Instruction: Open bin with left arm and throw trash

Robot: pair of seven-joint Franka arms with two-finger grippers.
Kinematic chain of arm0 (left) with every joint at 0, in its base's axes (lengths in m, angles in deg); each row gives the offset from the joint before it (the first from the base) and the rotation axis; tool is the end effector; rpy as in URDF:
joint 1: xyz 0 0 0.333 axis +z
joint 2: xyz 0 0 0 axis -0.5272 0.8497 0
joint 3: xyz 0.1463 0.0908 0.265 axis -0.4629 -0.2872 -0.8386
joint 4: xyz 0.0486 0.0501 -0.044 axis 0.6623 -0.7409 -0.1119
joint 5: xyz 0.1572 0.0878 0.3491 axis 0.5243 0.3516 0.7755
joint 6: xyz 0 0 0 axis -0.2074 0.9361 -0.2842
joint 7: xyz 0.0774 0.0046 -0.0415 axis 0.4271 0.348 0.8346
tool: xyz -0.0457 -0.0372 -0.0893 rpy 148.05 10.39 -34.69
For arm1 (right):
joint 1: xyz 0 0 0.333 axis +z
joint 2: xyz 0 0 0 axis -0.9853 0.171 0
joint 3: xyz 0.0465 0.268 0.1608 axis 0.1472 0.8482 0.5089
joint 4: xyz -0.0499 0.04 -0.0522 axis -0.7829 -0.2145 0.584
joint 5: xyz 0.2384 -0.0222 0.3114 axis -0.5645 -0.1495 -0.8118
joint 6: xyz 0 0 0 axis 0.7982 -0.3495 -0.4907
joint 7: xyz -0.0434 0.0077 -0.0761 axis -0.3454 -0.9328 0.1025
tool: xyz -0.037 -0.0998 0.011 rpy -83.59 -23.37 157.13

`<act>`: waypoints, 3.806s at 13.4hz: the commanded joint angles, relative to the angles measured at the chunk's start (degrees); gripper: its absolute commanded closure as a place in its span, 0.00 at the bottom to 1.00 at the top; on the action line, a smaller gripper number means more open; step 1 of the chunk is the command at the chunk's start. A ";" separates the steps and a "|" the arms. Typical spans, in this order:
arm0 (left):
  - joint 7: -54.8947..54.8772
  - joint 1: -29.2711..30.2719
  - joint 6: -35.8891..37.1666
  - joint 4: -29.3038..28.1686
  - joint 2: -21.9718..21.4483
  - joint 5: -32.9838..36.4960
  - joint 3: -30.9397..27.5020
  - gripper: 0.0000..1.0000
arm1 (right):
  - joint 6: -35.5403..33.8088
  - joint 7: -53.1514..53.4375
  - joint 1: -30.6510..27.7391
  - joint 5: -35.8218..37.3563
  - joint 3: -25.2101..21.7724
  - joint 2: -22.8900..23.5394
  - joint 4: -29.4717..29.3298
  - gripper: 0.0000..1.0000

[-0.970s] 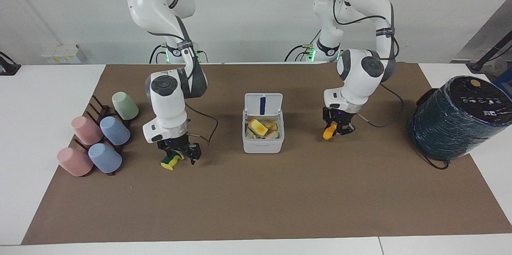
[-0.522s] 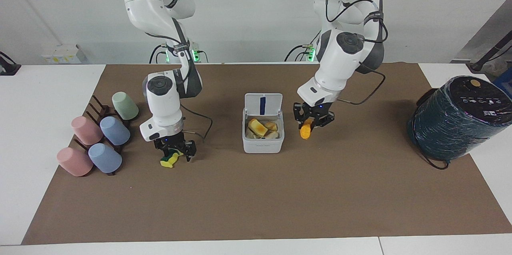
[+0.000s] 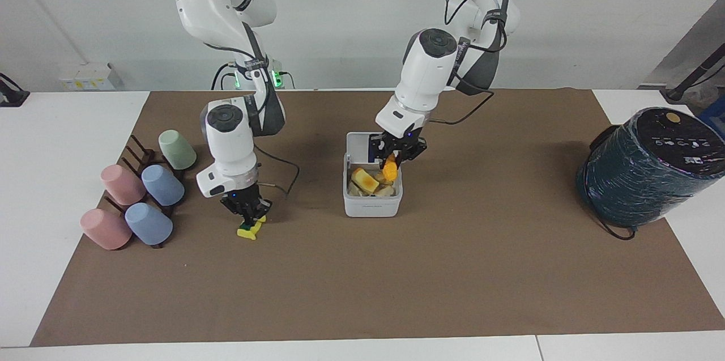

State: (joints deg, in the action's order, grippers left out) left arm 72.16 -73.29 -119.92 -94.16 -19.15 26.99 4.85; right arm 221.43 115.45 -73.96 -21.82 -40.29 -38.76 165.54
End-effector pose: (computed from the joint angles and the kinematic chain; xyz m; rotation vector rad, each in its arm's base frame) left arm 0.5279 -0.3765 0.4527 2.9166 0.0647 0.1645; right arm 0.6193 0.0953 0.3002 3.0602 -0.3835 0.3461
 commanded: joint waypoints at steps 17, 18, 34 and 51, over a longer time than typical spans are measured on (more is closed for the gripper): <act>-18.76 24.83 27.46 14.89 0.64 -1.02 -1.52 0.25 | -17.57 33.06 17.60 -0.60 2.94 -2.11 -17.92 1.00; -21.67 27.13 29.14 14.90 0.29 -0.58 -1.61 0.25 | -17.57 33.96 19.27 -0.68 2.94 -2.20 -17.92 1.00; -35.94 35.41 27.08 10.35 -11.04 8.57 -1.35 0.00 | -21.79 28.17 12.64 -7.87 5.84 -8.34 -17.13 0.00; -37.87 34.53 23.79 6.88 -10.97 10.86 -1.26 0.00 | -52.81 -22.28 -12.87 -12.99 5.05 -23.47 -16.42 0.00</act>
State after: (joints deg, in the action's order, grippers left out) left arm 34.76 -38.27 -96.16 -88.93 -31.26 36.43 3.74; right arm 170.31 96.16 -85.12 -33.12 -35.74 -61.02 148.15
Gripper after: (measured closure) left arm 0.000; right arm 0.000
